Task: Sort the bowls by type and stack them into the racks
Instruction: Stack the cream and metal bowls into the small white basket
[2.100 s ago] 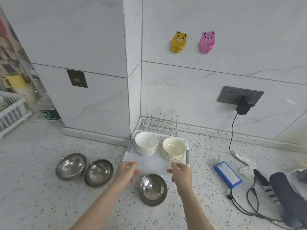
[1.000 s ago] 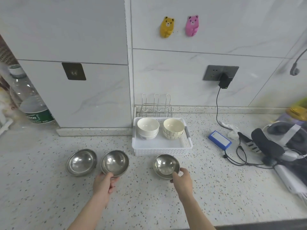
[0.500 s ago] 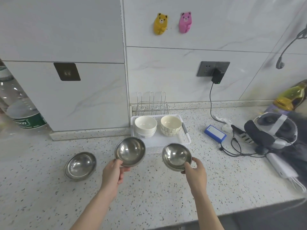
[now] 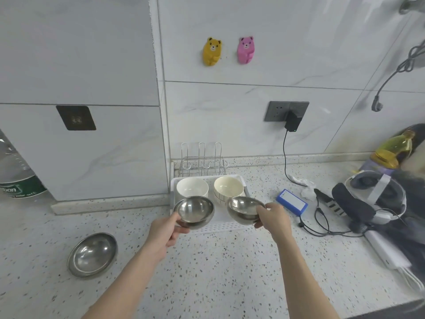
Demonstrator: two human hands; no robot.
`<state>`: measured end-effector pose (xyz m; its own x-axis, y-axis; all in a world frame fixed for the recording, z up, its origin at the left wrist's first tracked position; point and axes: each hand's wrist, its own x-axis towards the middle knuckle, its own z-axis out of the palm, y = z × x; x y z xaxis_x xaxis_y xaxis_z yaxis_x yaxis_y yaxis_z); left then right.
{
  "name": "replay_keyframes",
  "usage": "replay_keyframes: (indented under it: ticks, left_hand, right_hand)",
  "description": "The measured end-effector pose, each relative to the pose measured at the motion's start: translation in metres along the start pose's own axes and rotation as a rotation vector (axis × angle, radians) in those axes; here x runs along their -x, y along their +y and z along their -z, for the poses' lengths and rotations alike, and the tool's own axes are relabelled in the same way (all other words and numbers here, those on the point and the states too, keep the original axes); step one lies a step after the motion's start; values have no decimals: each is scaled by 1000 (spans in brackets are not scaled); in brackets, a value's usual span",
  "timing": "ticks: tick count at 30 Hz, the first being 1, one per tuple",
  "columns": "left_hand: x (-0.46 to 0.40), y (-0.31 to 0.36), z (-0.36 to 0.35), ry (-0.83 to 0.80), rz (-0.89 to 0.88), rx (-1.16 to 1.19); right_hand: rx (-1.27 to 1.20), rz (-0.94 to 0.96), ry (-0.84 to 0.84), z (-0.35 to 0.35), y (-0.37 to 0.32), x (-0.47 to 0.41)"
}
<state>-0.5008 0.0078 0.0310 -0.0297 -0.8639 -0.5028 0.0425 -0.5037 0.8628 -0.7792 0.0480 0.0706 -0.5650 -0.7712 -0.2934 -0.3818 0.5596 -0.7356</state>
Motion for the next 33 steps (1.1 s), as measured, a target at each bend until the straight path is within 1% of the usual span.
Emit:
replay_keyframes:
  ticks: [2, 4, 10, 15, 19, 23, 31, 33]
  left_hand:
    - [-8, 4, -1, -42, 81, 56]
    - [-13, 7, -1, -62, 127, 81]
    - [-27, 9, -2, -73, 198, 120]
    - [-31, 15, -2, -103, 299, 199]
    - [-31, 22, -3, -111, 345, 209]
    - [-31, 25, -6, -96, 352, 200]
    - [-35, 27, -7, -61, 366, 189]
    - [-37, 27, -6, -61, 367, 191]
  right_hand:
    - [83, 1, -105, 4, -11, -15]
    - [152, -27, -183, 5, -22, -29]
    - [344, -38, -331, -4, -47, -65]
    - [496, -51, -391, -10, -58, -88]
    - [572, -17, -412, -19, -59, -97]
    - [539, -39, -456, -30, -58, -99]
    - [477, 57, -381, -35, -44, -91]
    - [494, 55, -359, -36, -37, -89]
